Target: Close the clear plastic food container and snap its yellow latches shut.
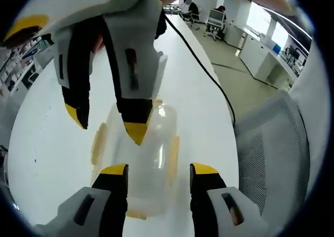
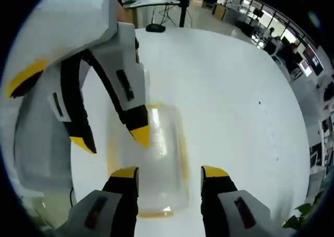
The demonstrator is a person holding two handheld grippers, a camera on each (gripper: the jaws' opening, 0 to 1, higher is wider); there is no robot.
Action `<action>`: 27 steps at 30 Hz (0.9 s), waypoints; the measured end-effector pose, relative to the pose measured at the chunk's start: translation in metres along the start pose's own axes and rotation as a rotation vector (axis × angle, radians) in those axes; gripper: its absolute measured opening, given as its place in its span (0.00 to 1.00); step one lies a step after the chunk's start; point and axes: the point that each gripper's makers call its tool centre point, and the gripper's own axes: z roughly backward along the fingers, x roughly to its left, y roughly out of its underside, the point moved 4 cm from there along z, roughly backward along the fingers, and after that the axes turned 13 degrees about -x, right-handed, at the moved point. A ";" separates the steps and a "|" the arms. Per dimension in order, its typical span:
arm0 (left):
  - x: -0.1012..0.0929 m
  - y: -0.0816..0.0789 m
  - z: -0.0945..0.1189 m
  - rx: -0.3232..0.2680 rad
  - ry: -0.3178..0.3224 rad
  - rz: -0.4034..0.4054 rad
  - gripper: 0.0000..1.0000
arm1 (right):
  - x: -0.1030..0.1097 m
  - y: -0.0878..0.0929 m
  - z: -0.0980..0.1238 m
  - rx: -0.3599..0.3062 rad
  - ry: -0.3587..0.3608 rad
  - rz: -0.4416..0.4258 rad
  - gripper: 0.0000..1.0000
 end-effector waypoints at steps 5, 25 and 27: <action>0.000 -0.001 0.001 -0.012 -0.006 0.006 0.49 | 0.003 -0.003 0.004 -0.015 0.002 -0.007 0.44; 0.001 0.000 0.001 -0.038 -0.016 0.020 0.48 | 0.023 -0.003 0.006 -0.023 -0.039 -0.002 0.37; 0.001 0.000 0.001 -0.041 -0.017 0.019 0.48 | 0.023 -0.001 0.005 -0.020 -0.043 0.000 0.37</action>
